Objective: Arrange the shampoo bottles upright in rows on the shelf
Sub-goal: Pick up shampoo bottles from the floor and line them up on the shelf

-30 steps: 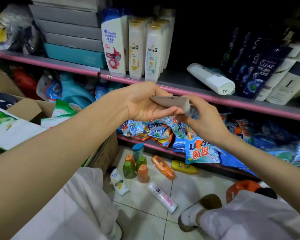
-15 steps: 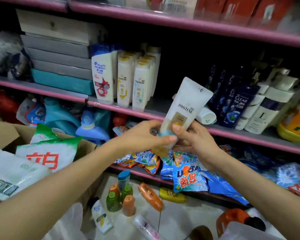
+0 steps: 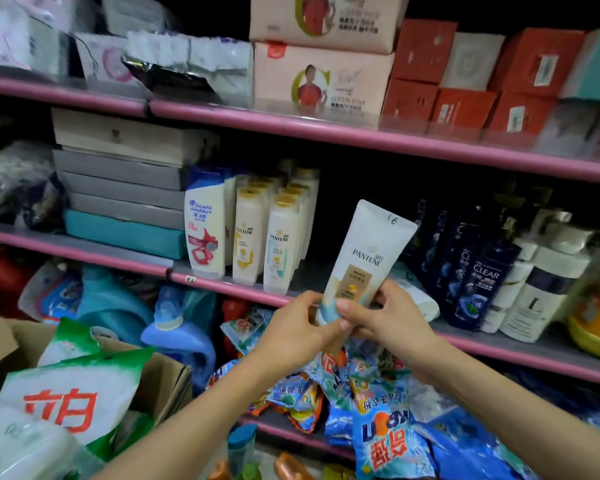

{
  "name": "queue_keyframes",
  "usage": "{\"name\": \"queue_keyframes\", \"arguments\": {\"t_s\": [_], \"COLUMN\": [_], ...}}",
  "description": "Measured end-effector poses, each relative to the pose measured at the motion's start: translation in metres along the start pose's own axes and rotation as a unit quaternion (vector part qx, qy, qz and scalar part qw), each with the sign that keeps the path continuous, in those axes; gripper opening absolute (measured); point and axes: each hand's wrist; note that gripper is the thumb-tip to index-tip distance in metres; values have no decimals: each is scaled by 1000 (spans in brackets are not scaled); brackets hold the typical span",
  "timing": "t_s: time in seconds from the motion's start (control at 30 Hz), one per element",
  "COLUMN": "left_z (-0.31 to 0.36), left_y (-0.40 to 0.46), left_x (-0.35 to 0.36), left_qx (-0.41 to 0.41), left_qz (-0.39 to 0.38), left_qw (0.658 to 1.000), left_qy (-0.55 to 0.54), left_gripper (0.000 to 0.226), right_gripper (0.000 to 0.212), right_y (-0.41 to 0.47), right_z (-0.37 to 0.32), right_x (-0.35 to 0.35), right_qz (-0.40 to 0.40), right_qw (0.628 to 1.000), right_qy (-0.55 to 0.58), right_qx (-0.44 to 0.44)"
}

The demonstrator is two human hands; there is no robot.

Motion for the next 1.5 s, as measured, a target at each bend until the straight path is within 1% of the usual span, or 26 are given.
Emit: {"name": "queue_keyframes", "arguments": {"t_s": [0.07,0.13,0.2,0.27,0.33,0.4,0.47,0.6,0.7,0.8,0.87,0.93,1.03,1.13,1.27,1.37,1.5], "left_z": [-1,-8,-20,-32,-40,-44,-46,-52,-64,-72,-77,-83,-89,-92,-95,-97,-98], "left_y": [12,20,28,37,49,62,75,89,102,109,117,121,124,128,135,138,139], "left_x": [-4,-8,-9,-7,0,6,12,15,16,18,16,17,19,20,22,23,24], "left_qx": [-11,-21,-18,-19,-16,-3,14,21,22,-10,-12,-13,-15,-29,-35,-40,-40], "left_qz": [59,131,186,226,251,260,272,324,365,380,384,380,377,374,382,393,408], "left_qw": [998,991,982,974,967,965,961,942,923,916,916,917,918,921,918,914,909], "left_qy": [3,6,12,25,25,21,40,84,119,129,115,118,122,102,103,93,73], "left_gripper": [56,60,59,60,64,69,76,88,91,91,87,82,78,78,82,82,80], "right_gripper": [30,35,38,39,42,43,43,49,51,50,50,54,52,44,47,50,43], "right_y": [23,47,71,96,118,135,145,162,192,219,237,252,270,288,307,315,321], "right_z": [-1,-1,0,5,15,29,43,62,71,78,85,92,104,111,115,122,126], "right_x": [2,5,10,18,28,38,45,49,52,48,47,51,61,62,56,57,56], "right_qz": [61,106,129,139,149,163,176,190,200,214,218,227,244,223,155,138,114], "right_qw": [996,989,983,979,973,966,959,954,954,951,955,955,962,973,984,981,979], "right_qy": [-54,-91,-120,-142,-171,-202,-224,-233,-223,-220,-197,-185,-119,-59,-88,-139,-168], "right_qx": [-24,-45,-57,-51,-39,-24,-4,-5,22,35,32,40,29,16,10,5,-4]}}
Point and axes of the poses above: each hand's wrist, its own y-axis towards the middle knuckle, its own x-axis out of the palm, z = x × y, and after that the axes turned 2 degrees about -x, right-handed
